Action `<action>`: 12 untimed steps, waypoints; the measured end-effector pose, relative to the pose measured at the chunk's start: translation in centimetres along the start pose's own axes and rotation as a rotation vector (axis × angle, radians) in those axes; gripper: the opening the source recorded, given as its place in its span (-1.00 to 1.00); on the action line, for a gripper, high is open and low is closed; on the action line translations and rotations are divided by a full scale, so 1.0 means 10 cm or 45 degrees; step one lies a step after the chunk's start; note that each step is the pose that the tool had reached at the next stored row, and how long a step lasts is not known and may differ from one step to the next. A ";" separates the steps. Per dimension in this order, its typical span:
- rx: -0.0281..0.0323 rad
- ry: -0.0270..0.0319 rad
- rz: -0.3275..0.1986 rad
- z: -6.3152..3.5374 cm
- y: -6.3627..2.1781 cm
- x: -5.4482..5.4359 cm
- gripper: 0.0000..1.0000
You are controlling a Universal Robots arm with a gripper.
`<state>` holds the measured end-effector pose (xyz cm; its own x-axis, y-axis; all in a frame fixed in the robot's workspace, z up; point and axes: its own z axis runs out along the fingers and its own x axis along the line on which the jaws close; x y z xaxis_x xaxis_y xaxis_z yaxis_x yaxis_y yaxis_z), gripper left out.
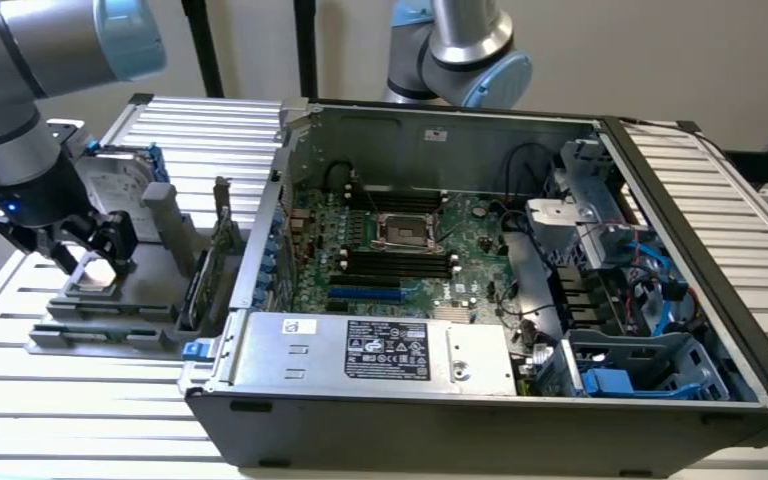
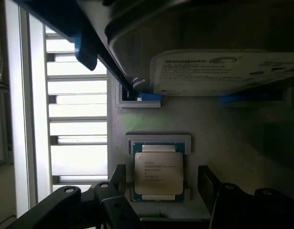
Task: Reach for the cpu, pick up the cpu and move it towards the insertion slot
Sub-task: 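Pick up the cpu and move it towards the insertion slot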
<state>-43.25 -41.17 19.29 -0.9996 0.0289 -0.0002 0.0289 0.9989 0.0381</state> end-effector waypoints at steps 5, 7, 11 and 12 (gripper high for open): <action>0.0004 0.0001 0.000 0.025 0.010 0.00 0.42; 0.0010 0.0000 0.000 0.034 0.013 0.00 0.42; 0.0030 0.0002 0.000 0.046 0.023 0.01 0.42; 0.0033 -0.0001 0.000 0.050 0.026 0.01 0.42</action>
<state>-43.35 -40.89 18.81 -0.9996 0.0289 -0.0003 0.0289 0.9990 0.0355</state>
